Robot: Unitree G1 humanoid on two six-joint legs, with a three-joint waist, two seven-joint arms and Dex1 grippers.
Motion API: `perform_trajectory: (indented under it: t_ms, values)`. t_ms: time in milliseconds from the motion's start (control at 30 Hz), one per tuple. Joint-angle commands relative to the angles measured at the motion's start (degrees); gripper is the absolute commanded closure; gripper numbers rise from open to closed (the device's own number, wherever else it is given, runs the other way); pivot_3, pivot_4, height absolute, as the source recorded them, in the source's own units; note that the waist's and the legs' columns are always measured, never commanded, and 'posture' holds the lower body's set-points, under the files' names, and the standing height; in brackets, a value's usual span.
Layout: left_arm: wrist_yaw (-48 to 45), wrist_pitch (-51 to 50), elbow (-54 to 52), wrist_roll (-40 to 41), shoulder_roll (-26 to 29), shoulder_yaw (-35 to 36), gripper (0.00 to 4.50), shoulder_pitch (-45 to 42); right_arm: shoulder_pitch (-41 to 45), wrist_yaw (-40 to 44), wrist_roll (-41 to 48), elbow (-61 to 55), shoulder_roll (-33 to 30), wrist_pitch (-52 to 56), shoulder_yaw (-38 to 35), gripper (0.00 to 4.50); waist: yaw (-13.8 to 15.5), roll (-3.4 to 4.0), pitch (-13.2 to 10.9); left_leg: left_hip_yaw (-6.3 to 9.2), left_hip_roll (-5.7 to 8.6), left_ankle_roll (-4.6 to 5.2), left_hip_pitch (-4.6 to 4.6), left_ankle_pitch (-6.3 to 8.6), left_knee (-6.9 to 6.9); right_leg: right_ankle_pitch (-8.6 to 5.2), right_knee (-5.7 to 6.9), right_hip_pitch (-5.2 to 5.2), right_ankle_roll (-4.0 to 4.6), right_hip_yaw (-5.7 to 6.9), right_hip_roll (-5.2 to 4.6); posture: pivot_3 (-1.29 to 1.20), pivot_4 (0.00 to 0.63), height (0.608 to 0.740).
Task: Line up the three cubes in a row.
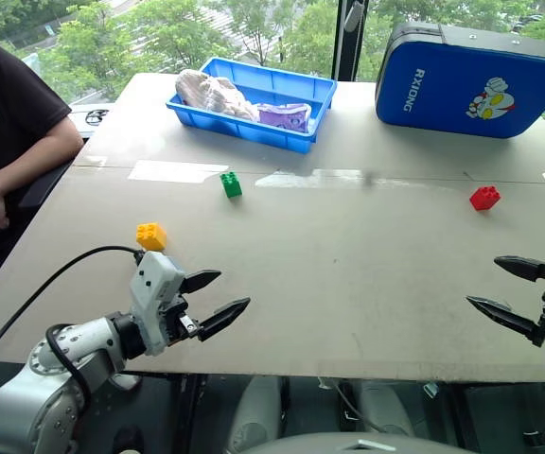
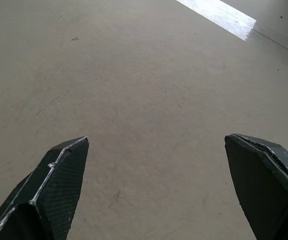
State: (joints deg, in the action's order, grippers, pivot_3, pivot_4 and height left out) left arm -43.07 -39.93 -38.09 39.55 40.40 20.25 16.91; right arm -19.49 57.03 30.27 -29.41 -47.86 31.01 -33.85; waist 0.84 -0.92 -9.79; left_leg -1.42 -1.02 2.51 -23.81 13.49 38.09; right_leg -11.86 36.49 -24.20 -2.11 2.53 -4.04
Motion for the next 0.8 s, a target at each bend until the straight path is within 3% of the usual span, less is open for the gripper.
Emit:
perform_trajectory:
  t_ms: [33, 133, 200, 400, 567, 800]
  values:
    - [1.2, -0.1, -1.4, 2.6, -1.0, -0.8, 0.09, -3.3, 2.3, -6.7, -0.4, -3.0, 1.6, 2.6, 0.1, 0.0, 0.0, 0.0, 0.0, 0.0, 0.0, 0.0, 0.0, 0.0, 0.0, 0.0, 0.0, 0.0, 0.0, 0.0, 0.0, 0.0, 0.15, 0.74]
    - [3.2, -1.7, -1.3, 7.1, -3.8, -4.6, 0.09, -12.0, 12.3, -23.0, -3.0, -8.6, 3.2, 15.2, 5.7, 0.0, 0.0, 0.0, 0.0, 0.02, -0.01, -0.12, 0.01, 0.07, 0.09, 0.01, 0.02, 0.01, 0.01, 0.0, -0.01, 0.0, 0.15, 0.74]
    - [3.0, -1.8, -1.4, 7.3, -3.8, -6.3, 0.09, -15.2, 19.9, -28.5, -4.3, -7.4, 2.7, 22.0, 8.5, 0.0, -0.3, 0.0, 0.0, -0.05, -0.01, -0.19, 0.04, 0.11, 0.16, 0.1, 0.03, 0.03, 0.13, -0.06, -0.01, 0.0, 0.15, 0.74]
    - [1.8, -1.0, 2.3, 5.7, -4.8, -14.6, 0.09, -29.2, 46.3, -37.8, -9.0, 13.2, 0.7, 40.9, 19.9, 0.0, 0.1, -0.06, 0.0, -0.26, 0.05, 0.13, -0.05, -0.02, 0.15, 0.23, 0.02, -0.1, 0.34, -0.07, 0.35, 0.0, 0.15, 0.74]
    - [0.5, 0.6, 7.4, 3.1, -8.9, -21.7, 0.09, -38.7, 60.3, -38.0, -14.6, 35.6, 2.8, 34.9, 27.8, 0.0, 0.0, -0.08, 0.0, -0.29, 0.36, 0.32, -0.14, 0.08, 0.11, 0.26, -0.1, -0.06, 0.38, -0.13, 0.37, 0.0, 0.15, 0.74]
    - [1.0, 2.0, 9.5, 0.9, -12.4, -24.9, 0.09, -41.7, 74.3, -35.6, -23.6, 67.3, 4.4, 16.5, 35.2, 0.0, -0.6, -0.04, -0.1, -0.75, 0.38, 0.61, -0.16, 0.25, 0.02, 0.44, -0.53, -0.09, -0.07, -0.51, 0.39, 0.0, 0.15, 0.74]
